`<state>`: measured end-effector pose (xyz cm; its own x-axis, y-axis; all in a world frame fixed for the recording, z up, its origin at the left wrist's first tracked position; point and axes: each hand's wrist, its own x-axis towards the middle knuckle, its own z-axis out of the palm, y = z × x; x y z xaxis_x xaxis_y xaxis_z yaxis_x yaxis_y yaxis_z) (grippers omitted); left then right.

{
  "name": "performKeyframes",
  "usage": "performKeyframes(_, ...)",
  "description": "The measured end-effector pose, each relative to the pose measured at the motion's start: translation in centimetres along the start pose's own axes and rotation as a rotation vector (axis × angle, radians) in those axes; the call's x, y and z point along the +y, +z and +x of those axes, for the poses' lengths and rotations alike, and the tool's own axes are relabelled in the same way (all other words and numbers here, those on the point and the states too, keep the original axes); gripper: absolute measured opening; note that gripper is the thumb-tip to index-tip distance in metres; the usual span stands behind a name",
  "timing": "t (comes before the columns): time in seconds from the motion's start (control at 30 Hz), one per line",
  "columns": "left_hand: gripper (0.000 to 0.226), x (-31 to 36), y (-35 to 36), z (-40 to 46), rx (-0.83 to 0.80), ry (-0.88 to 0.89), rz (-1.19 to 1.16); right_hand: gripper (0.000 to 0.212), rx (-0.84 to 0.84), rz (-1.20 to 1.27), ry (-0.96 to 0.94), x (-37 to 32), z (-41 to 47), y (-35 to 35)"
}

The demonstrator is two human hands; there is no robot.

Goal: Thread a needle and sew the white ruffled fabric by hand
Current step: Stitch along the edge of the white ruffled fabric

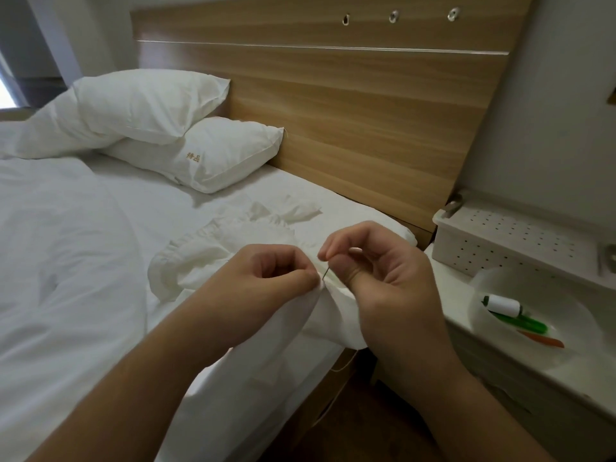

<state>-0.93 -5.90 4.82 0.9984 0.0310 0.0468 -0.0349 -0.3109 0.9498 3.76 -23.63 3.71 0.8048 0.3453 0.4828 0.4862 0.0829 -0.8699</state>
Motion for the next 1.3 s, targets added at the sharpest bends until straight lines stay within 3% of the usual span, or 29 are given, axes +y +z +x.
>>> performKeyframes(0.17, 0.019, 0.0, -0.2, -0.1, 0.071, 0.002, 0.151, 0.014, 0.114, 0.227, 0.111, -0.8, 0.6, -0.4)
performKeyframes(0.37, 0.023, 0.7, -0.4, -0.1, 0.108, -0.019, 0.089, 0.013, 0.133, 0.577, 0.25, -2.0, 1.9, -1.6)
performKeyframes(0.43, 0.027, 0.7, -0.3, -0.1, 0.136, -0.025, 0.089, 0.012, 0.099, 0.449, 0.244, -1.7, 2.0, -2.3)
performKeyframes(0.53, 0.028, 0.5, -0.2, 0.0, 0.149, -0.04, 0.128, 0.008, -0.063, -0.005, 0.12, -1.6, 1.7, -3.1)
performKeyframes(0.67, 0.02, 0.1, 0.0, 0.2, 0.14, -0.017, 0.174, 0.032, -0.304, -0.634, -0.038, -1.1, 1.4, -3.0)
performKeyframes(0.8, 0.015, 0.1, 0.1, 0.1, 0.099, 0.046, 0.187, 0.015, -0.274, -0.875, -0.029, -0.1, 1.5, -2.5)
performKeyframes(0.97, 0.01, 0.5, 0.1, -0.1, 0.033, 0.119, 0.17, 0.012, -0.116, -0.709, 0.027, 0.3, 1.9, -2.7)
performKeyframes(1.23, 0.014, -0.1, 0.2, 0.1, 0.03, 0.092, 0.207, 0.01, 0.188, -0.269, 0.328, 0.9, 2.4, -3.5)
performKeyframes(1.3, 0.018, -0.2, 0.1, 0.2, 0.039, 0.091, 0.204, 0.019, 0.194, -0.226, 0.377, 1.0, 2.5, -3.8)
